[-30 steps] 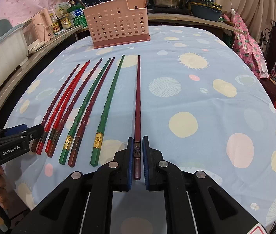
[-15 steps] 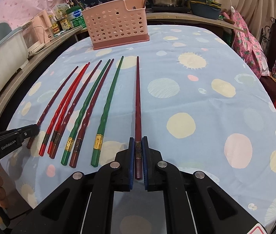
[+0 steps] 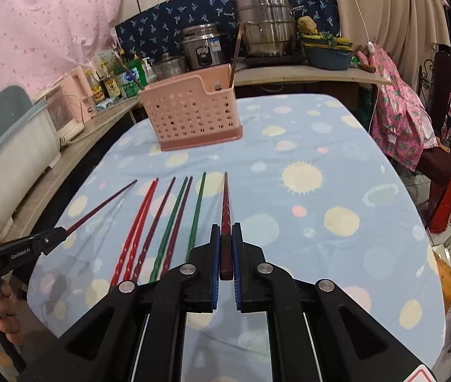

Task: Organize utensils
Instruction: 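Lift both dark red chopsticks and carry them over the pink basket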

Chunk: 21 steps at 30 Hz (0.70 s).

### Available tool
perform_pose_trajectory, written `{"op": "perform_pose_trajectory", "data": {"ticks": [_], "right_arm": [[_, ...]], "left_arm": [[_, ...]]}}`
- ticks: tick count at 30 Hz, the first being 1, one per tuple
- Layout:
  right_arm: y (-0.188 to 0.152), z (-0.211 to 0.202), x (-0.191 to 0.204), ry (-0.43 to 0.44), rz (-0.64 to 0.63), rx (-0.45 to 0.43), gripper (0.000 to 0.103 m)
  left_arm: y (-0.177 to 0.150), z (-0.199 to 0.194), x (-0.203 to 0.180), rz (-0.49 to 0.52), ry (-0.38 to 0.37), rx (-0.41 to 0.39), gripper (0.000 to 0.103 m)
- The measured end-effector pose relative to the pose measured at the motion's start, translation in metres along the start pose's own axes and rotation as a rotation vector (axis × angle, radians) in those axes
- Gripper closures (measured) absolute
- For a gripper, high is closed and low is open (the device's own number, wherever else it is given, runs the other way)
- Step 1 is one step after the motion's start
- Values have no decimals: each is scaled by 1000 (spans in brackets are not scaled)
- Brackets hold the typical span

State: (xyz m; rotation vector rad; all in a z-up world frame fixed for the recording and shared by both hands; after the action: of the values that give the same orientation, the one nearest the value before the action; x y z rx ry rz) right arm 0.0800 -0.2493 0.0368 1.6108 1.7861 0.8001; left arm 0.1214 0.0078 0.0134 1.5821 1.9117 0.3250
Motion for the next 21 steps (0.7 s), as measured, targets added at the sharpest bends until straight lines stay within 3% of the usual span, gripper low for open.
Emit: {"op": "perform_pose_trajectory", "data": {"ticks": [8, 21], "right_arm": [[64, -12, -17, -9, 7, -122, 96], [139, 3, -44, -8, 60, -210, 96]], "left_arm": [[55, -18, -11, -21, -18, -91, 96], [146, -33, -57, 2, -68, -210, 96]]}}
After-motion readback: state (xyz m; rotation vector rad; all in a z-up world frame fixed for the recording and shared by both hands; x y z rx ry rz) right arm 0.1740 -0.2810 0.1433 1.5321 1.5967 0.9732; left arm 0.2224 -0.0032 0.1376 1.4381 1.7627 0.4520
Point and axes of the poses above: each gripper's, at about its wrist camera, not at the fingertips, and z roughly the way its jaws point, x to its left, y to its top, the point moved 5 cm from there along z, roughly the way its jaws point, and after that the axes turned 15 degrees about -z, right-handed, at the moved point
